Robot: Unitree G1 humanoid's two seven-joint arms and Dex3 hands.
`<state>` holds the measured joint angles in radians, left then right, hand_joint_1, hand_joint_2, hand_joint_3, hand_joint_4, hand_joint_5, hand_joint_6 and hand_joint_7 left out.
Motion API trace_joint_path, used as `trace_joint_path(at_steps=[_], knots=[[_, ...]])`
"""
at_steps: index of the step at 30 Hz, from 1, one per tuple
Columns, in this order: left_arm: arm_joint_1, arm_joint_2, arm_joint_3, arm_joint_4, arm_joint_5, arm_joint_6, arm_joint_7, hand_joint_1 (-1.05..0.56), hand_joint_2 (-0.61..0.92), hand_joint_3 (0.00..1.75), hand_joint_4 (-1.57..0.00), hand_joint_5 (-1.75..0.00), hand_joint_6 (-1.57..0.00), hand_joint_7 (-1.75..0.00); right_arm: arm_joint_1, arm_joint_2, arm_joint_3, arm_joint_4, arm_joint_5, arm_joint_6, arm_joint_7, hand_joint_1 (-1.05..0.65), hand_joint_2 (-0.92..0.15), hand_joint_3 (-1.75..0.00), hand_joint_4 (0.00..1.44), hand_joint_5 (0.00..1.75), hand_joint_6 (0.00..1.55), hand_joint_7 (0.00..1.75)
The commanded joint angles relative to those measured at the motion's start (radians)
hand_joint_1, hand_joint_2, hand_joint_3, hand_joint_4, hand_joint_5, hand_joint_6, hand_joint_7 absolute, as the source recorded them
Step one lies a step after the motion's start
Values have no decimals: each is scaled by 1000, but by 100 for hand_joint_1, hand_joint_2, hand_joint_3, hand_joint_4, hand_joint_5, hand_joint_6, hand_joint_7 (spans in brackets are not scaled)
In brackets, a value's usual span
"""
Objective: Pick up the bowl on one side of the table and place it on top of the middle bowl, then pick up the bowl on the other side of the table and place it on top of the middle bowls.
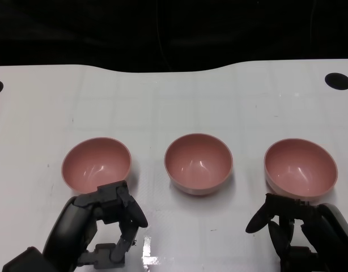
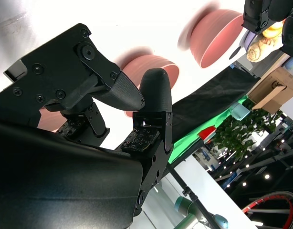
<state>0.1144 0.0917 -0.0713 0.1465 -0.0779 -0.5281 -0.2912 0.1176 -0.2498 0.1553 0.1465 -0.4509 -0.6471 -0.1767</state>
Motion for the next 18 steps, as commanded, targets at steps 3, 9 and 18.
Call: trace_joint_path(at_steps=[3,9,18], knots=[[-1,14,9,6,2,-9,-3,-15,47,119,-79,-167,-79,-133,-1,-3,-11,-1,8,2,-2,-12,-21,-139,86,175,88,120],[-1,15,9,7,1,-8,-5,-15,47,120,-79,-167,-79,-134,-4,-1,-12,4,6,-6,-7,-11,-21,-139,86,175,88,120],[-2,17,9,10,-1,-14,-8,-16,46,120,-78,-167,-79,-134,-3,0,-12,4,4,-3,-8,-12,-22,-138,86,175,87,119]])
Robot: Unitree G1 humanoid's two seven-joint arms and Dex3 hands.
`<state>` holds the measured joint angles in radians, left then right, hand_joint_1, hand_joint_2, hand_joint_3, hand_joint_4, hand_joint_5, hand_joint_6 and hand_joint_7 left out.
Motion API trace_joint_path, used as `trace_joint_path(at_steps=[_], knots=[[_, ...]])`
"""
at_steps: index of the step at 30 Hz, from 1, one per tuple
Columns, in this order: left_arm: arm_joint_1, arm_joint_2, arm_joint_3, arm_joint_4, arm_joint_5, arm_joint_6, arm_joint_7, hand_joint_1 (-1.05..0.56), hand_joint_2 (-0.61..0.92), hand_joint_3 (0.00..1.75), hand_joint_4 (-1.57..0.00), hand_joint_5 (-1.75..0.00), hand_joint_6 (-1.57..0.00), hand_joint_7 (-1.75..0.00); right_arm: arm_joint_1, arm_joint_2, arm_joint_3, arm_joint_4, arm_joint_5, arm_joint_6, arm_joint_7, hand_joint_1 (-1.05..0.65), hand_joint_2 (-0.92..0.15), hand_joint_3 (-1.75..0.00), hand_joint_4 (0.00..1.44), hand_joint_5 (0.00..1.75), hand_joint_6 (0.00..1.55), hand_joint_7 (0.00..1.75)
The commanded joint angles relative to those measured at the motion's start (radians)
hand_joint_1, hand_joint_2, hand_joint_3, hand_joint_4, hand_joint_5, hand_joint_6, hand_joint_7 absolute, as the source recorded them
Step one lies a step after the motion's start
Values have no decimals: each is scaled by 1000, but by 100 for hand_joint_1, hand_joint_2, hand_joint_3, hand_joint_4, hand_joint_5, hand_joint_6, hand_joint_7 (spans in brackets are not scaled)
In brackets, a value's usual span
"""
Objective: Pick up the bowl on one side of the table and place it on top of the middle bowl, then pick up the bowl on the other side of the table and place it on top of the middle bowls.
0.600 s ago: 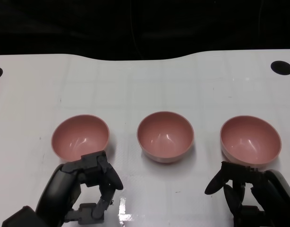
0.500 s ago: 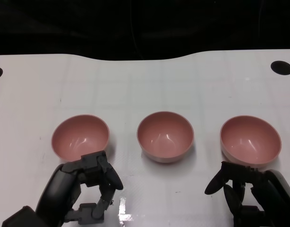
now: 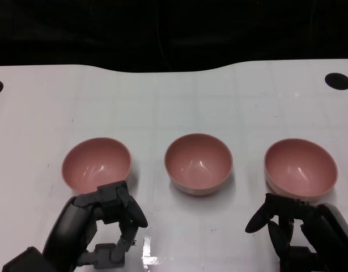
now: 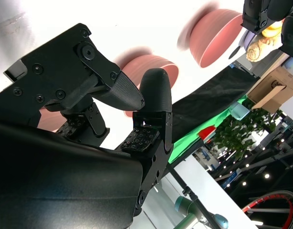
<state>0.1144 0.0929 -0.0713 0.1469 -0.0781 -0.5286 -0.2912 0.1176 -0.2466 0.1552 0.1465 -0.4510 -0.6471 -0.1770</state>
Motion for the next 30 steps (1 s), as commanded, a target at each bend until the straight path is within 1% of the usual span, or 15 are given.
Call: trace_joint_path(at_steps=[1,13,15,17,21,23,27,29,30], knots=[[-2,16,9,11,-1,-13,-8,-16,46,120,-79,-167,-79,-133,-3,-3,-12,4,3,-2,-7,-12,-22,-138,86,175,87,119],[-2,15,8,8,-8,-7,-8,-16,47,118,-78,-166,-79,-132,-3,-2,-12,2,5,-4,-10,-12,-23,-136,85,175,87,119],[-1,16,8,7,-8,-6,-8,-16,47,118,-78,-167,-79,-132,-1,3,-14,-1,9,-2,-13,-11,-29,-128,80,172,84,112],[-2,16,8,8,-6,-7,-7,-16,47,118,-78,-167,-80,-132,0,6,-16,-3,7,1,-17,-11,-31,-126,77,168,83,109],[-2,17,9,7,-3,-7,-5,-17,47,119,-78,-167,-80,-131,-3,7,-19,-1,-4,0,-31,-10,-34,-123,75,148,81,99],[-1,16,9,4,-2,-3,-3,-16,47,119,-79,-166,-80,-131,-5,8,-20,5,-8,-9,-42,-10,-35,-122,73,143,78,95],[-2,18,10,8,-3,-4,-5,-15,46,120,-80,-166,-80,-131,-3,10,-20,0,-32,-3,-71,-11,-39,-116,62,141,69,86],[-2,18,10,9,-7,-4,-9,-15,47,120,-80,-166,-80,-131,1,10,-20,-10,-41,5,-77,-13,-43,-108,56,140,64,78],[-2,18,10,8,-7,-4,-9,-15,47,120,-80,-167,-80,-131,4,10,-21,-15,-42,8,-78,-14,-44,-104,51,136,61,74]])
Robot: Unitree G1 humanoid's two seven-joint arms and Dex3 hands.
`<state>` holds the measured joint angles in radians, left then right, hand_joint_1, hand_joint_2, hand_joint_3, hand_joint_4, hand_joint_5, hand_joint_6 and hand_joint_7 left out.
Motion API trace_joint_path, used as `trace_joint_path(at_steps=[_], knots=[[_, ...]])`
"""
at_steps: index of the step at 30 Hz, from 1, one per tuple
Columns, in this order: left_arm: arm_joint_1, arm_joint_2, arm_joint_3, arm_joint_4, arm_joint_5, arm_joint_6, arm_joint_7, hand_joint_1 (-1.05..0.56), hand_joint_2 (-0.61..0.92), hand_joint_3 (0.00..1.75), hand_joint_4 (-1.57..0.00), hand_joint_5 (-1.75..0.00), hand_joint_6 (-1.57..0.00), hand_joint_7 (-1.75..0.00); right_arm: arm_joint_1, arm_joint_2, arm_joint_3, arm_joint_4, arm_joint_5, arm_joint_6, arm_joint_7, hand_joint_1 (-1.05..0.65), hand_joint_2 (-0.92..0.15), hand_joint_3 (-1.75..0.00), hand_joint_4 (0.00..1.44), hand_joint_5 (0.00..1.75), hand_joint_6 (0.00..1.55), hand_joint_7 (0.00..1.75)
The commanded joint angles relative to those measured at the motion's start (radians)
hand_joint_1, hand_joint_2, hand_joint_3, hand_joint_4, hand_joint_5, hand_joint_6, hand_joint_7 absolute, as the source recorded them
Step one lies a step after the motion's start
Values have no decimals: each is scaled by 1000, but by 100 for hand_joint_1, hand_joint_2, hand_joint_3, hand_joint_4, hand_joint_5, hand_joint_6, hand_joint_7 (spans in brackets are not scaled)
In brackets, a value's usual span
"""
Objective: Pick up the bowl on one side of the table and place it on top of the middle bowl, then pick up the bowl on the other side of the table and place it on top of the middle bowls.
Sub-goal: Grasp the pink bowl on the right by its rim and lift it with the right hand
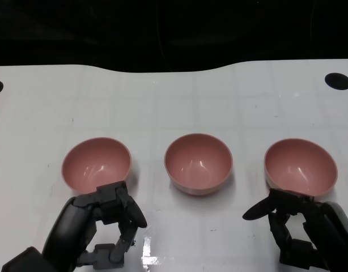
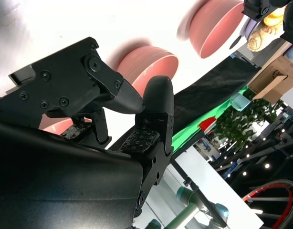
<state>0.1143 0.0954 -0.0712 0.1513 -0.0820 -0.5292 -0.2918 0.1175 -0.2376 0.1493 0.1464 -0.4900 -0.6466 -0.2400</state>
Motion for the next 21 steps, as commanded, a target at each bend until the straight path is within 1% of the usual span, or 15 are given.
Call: trace_joint_path(at_steps=[1,5,6,7,9,10,11,13,16,19,21], knots=[[-1,15,9,4,-3,-4,-9,-15,47,121,-80,-167,-80,-131,5,2,-16,-17,-3,8,-15,-15,-44,-102,48,134,59,72],[-1,16,9,2,1,-7,-6,-15,47,120,-79,-166,-80,-131,9,9,-20,-29,-10,17,-26,-16,-47,-93,39,119,51,70],[0,16,9,1,2,-5,-5,-16,47,120,-79,-166,-80,-131,10,9,-23,-32,-21,21,-34,-18,-50,-86,36,115,48,70],[-1,16,9,2,3,-8,-5,-17,47,120,-79,-166,-80,-131,10,8,-27,-35,-33,26,-41,-22,-57,-70,32,110,42,67],[0,16,9,0,1,-5,-6,-17,47,119,-79,-166,-80,-131,10,9,-33,-41,-50,42,-52,-26,-68,-46,27,103,37,60],[0,16,9,-1,-1,-5,-7,-17,47,119,-79,-166,-80,-132,11,10,-36,-44,-60,51,-57,-30,-74,-33,24,98,36,54],[1,16,9,-2,-2,-3,-7,-17,47,119,-78,-166,-80,-132,11,9,-38,-48,-66,60,-59,-32,-79,-23,22,95,35,49],[1,16,8,-3,-5,-1,-10,-17,47,118,-78,-167,-80,-132,12,6,-42,-56,-82,78,-64,-38,-84,-11,16,90,31,41],[1,16,8,-3,-6,0,-10,-17,48,118,-78,-167,-79,-132,12,3,-46,-63,-108,99,-80,-42,-85,-6,10,87,27,36],[1,16,8,-5,-5,3,-8,-16,48,118,-78,-166,-80,-132,13,-4,-52,-73,-152,141,-102,-53,-85,-3,2,82,15,28],[3,16,7,-6,-1,1,-6,-16,48,118,-78,-166,-80,-132,14,-11,-53,-76,-174,160,-113,-55,-85,-2,0,78,10,25]])
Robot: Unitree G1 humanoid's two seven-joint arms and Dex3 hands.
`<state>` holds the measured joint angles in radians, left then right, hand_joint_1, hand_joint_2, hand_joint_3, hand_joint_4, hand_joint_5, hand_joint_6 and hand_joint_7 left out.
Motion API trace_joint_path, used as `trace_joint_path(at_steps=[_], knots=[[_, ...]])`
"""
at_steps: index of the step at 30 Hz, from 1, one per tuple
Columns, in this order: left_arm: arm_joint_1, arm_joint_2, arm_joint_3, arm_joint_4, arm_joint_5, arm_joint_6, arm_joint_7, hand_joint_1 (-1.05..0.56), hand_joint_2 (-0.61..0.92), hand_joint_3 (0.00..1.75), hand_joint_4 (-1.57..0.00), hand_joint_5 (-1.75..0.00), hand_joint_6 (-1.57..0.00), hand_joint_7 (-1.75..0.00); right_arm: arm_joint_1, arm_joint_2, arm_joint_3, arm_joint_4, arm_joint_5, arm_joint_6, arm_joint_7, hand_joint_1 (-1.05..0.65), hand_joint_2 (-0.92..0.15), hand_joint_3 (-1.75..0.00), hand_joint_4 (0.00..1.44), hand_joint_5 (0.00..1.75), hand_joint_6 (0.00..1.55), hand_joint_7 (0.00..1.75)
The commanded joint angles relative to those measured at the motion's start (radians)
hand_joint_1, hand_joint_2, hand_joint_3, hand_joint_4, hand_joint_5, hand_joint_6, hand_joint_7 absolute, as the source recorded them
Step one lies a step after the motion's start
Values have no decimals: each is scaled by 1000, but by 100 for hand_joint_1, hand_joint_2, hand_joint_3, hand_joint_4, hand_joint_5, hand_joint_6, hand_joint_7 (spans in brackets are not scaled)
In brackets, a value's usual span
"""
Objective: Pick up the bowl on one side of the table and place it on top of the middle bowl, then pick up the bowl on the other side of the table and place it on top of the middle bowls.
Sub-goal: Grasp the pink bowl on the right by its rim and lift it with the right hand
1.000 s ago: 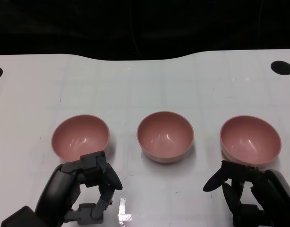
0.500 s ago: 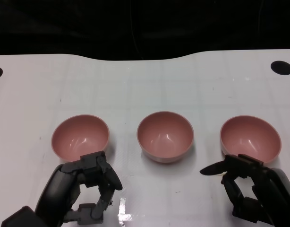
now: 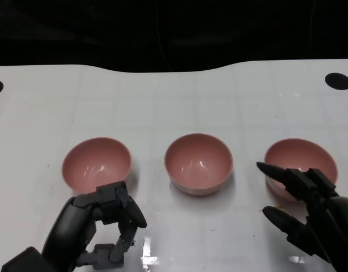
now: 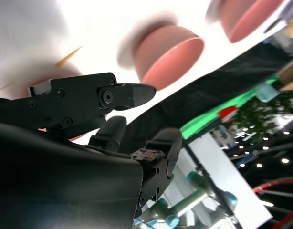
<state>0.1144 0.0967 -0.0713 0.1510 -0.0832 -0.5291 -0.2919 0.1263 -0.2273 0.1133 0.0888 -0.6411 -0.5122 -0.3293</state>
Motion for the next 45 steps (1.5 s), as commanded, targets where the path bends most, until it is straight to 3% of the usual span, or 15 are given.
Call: trace_joint_path(at_steps=[1,10,16,23,29,35,36,39,40,42,45], knots=[[2,15,7,-4,4,-4,-5,-16,48,118,-79,-165,-79,-132,6,-25,-17,-22,-39,40,-30,-58,-85,-1,0,71,7,23],[4,13,6,-10,9,-2,-2,-16,48,119,-79,-167,-79,-133,7,-24,4,-101,-171,288,-11,-66,-81,0,0,51,3,21],[5,11,4,-12,14,-3,2,-15,47,120,-80,-166,-80,-132,-34,-40,39,-90,-275,462,29,-61,-81,0,0,54,13,24],[5,6,-1,-18,10,4,1,-14,46,122,-79,-167,-79,-131,-97,-65,85,-15,-316,544,30,-55,-82,0,3,70,31,15],[-4,5,1,-5,18,-8,4,-14,45,123,-78,-166,-79,-130,-150,-80,129,60,-324,589,47,-50,-84,0,11,63,36,8],[-9,1,3,-2,18,-4,6,-15,44,124,-79,-167,-80,-129,-230,-93,183,142,-329,621,78,-43,-85,0,37,41,52,4],[-10,1,3,-2,18,-5,6,-15,44,124,-79,-167,-80,-129,-242,-97,192,151,-333,628,90,-41,-86,0,51,37,62,5],[-7,0,3,-6,17,0,6,-15,44,123,-79,-166,-80,-129,-264,-109,217,165,-338,648,118,-37,-87,0,73,34,76,6],[-6,-1,2,-9,18,4,7,-15,44,123,-79,-166,-81,-129,-272,-113,224,172,-338,650,121,-34,-88,0,78,52,83,5],[-4,-1,2,-12,18,8,6,-15,45,123,-79,-166,-80,-129,-288,-120,234,199,-334,639,104,-29,-89,0,76,116,97,4],[-6,0,2,-5,26,-5,9,-14,45,123,-79,-166,-80,-130,-306,-126,233,234,-307,605,64,-24,-90,-1,79,138,112,7]])
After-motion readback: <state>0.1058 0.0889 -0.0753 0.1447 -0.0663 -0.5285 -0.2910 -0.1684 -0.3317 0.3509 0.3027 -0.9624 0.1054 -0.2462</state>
